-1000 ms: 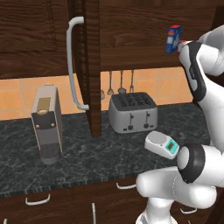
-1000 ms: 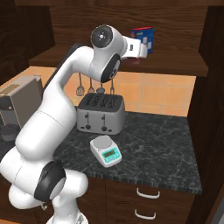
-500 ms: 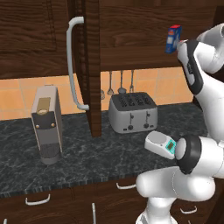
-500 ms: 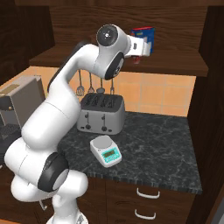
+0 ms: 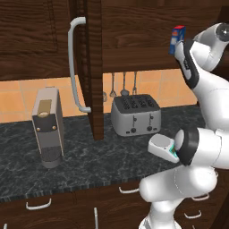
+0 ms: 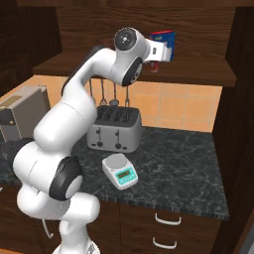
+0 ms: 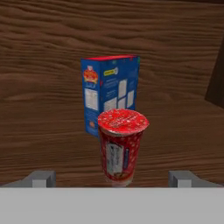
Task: Pick the yogurt and place it on the digital scale for weighing, and close the cabinet.
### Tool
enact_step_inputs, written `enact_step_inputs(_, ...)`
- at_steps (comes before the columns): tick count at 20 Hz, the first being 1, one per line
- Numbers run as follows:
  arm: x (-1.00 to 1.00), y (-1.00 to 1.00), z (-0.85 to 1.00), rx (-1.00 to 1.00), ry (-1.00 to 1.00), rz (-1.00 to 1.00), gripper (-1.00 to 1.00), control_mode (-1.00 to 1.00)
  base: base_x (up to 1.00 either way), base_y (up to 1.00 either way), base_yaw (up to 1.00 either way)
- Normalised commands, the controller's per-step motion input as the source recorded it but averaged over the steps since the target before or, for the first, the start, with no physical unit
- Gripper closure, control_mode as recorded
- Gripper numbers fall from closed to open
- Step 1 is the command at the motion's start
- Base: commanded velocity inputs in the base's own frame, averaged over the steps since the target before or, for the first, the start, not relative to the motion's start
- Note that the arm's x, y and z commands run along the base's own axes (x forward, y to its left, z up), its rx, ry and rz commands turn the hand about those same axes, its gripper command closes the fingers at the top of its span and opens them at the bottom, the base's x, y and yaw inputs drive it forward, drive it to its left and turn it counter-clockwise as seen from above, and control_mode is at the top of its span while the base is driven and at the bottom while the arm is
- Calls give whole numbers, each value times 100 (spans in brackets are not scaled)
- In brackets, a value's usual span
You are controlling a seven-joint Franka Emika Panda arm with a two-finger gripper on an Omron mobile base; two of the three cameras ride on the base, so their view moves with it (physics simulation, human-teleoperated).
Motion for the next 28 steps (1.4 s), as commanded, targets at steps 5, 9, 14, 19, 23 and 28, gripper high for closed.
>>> enact_step_inputs(5,23,-4,-9,0,0,0,-100,-100,0,0,0)
enact_step_inputs(9,14,-13,-9,1,0,0,-100,-100,0,0,0)
enact_step_inputs(14,10,-13,-6,0,0,0,-100,-100,0,0,0)
enact_step_inputs(19,25,-3,-9,0,0,0,-100,-100,0,0,0)
enact_step_inputs(23,27,0,-8,0,0,0,-100,-100,0,0,0)
enact_step_inputs(28,20,-1,-5,0,0,0,-100,-100,0,0,0)
